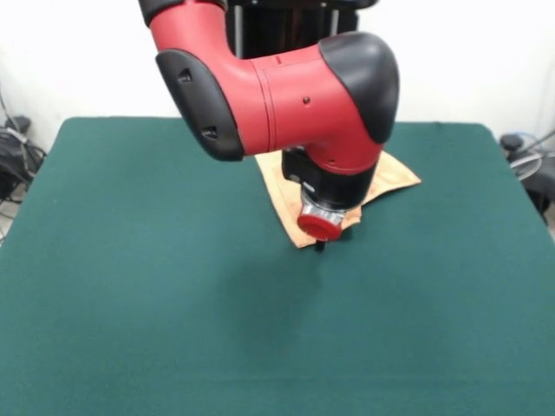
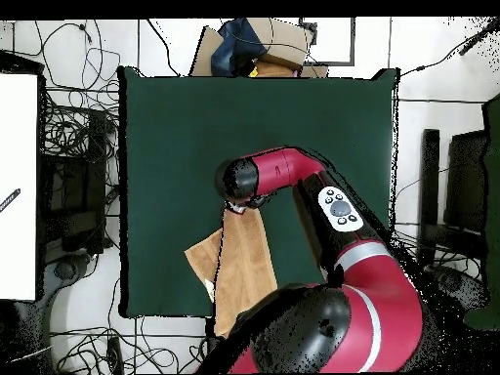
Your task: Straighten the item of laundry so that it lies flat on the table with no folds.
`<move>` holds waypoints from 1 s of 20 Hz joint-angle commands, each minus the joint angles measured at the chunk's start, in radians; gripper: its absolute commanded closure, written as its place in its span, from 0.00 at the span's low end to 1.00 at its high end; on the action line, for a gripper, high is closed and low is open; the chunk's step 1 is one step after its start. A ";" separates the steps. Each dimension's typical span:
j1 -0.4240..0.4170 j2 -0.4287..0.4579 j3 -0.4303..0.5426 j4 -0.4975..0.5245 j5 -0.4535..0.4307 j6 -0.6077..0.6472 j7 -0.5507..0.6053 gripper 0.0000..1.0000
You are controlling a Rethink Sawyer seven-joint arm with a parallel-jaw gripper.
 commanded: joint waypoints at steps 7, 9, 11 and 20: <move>0.042 0.011 -0.120 -0.052 -0.078 -0.094 0.145 1.00; 0.047 0.014 -0.130 -0.047 -0.061 -0.085 0.156 1.00; 0.049 0.011 -0.131 -0.030 -0.036 -0.069 0.166 1.00; 0.058 -0.009 -0.173 0.003 -0.005 -0.005 0.161 1.00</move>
